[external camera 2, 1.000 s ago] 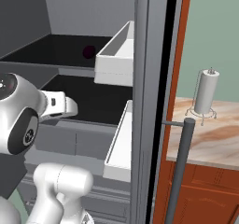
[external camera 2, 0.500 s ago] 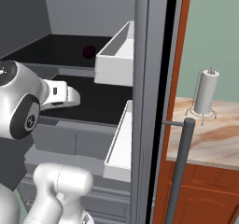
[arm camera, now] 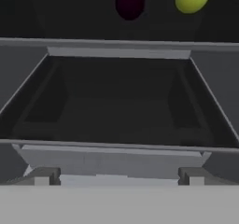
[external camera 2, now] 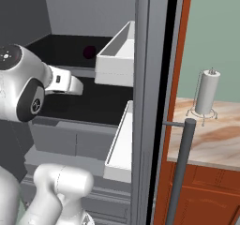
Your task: Open the fridge, remove the pear, eggplant, and steak, and place them on any counter.
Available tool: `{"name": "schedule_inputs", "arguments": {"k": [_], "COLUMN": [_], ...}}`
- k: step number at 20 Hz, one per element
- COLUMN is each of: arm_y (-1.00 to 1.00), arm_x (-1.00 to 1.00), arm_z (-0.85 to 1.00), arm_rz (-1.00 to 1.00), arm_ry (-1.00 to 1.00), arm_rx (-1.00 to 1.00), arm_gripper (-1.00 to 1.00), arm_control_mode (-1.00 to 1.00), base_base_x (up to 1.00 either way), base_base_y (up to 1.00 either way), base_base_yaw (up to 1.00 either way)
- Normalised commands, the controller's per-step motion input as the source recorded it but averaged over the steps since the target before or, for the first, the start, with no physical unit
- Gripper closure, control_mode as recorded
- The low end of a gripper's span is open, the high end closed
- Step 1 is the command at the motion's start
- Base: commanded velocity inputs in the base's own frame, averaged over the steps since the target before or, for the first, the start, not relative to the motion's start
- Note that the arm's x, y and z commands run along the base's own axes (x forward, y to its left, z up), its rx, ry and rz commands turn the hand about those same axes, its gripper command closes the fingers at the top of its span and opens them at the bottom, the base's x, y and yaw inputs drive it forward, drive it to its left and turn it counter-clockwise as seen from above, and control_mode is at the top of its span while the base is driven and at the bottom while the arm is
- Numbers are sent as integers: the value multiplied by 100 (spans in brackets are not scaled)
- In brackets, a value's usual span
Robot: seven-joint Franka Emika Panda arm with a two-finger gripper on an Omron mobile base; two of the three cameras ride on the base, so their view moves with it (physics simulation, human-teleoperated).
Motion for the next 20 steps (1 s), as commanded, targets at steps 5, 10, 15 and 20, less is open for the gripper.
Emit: {"name": "schedule_inputs", "arguments": {"k": [5,10,15,20], "arm_y": [6,10,0,0], "arm_x": [27,16,33,58], "arm_z": [35,12,27,26], "arm_rz": [-13,-14,-6,0], "arm_ry": [-4,0,0,4], "arm_rx": [16,0,0,0], "arm_gripper": [-100,-100,-100,-100], "arm_control_mode": [-100,-100,-100,-100], "base_base_x": [0,0,0,0], "base_base_y": [0,0,0,0], "base_base_yaw": [0,0,0,0]}}
